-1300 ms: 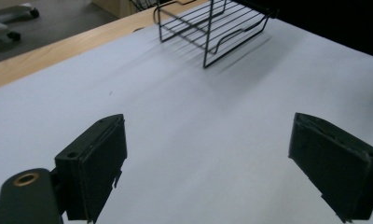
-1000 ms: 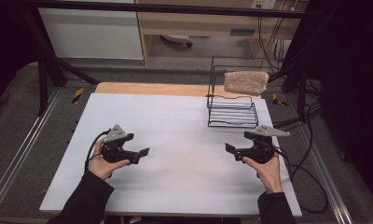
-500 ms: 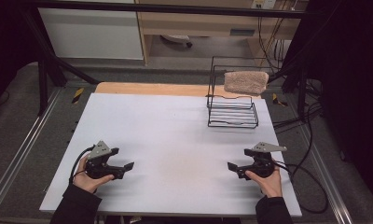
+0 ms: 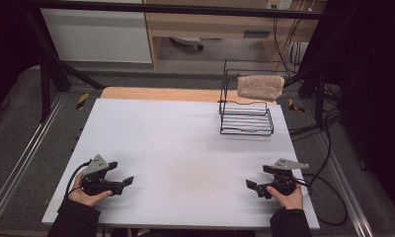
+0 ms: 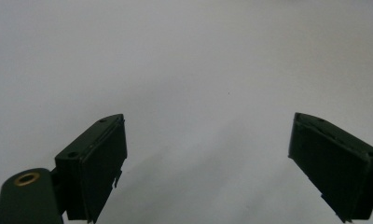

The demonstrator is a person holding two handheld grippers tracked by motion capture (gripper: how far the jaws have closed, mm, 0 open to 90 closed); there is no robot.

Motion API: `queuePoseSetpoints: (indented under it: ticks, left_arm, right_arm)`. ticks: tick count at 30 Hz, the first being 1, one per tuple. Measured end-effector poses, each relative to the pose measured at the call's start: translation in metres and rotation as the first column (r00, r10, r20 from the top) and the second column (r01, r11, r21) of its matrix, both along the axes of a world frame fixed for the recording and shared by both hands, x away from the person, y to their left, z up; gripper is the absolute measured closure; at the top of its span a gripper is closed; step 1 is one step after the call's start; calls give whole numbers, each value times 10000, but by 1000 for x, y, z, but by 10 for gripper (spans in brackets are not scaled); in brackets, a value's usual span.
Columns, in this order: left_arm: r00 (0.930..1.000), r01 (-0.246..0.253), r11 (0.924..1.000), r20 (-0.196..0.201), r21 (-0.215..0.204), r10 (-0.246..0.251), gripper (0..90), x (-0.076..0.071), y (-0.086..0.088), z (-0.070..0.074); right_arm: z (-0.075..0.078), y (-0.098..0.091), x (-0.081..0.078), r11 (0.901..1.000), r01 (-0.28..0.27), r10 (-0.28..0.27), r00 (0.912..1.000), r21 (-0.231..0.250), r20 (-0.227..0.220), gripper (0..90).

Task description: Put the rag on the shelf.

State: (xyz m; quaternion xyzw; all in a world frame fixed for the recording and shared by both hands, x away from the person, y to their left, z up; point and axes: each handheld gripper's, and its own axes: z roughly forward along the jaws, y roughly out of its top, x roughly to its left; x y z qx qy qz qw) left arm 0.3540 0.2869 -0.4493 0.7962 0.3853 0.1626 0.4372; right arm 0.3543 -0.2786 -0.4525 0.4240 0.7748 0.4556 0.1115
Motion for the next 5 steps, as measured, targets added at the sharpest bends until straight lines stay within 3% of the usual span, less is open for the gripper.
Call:
queuePoseSetpoints:
  ticks: [5]
  left_arm:
    - [10000,4,10000,-90,-33,-4,114,0,1,-1]
  right_arm:
    - [-1,1,-1,9999,-99,99,9999,-51,-18,6]
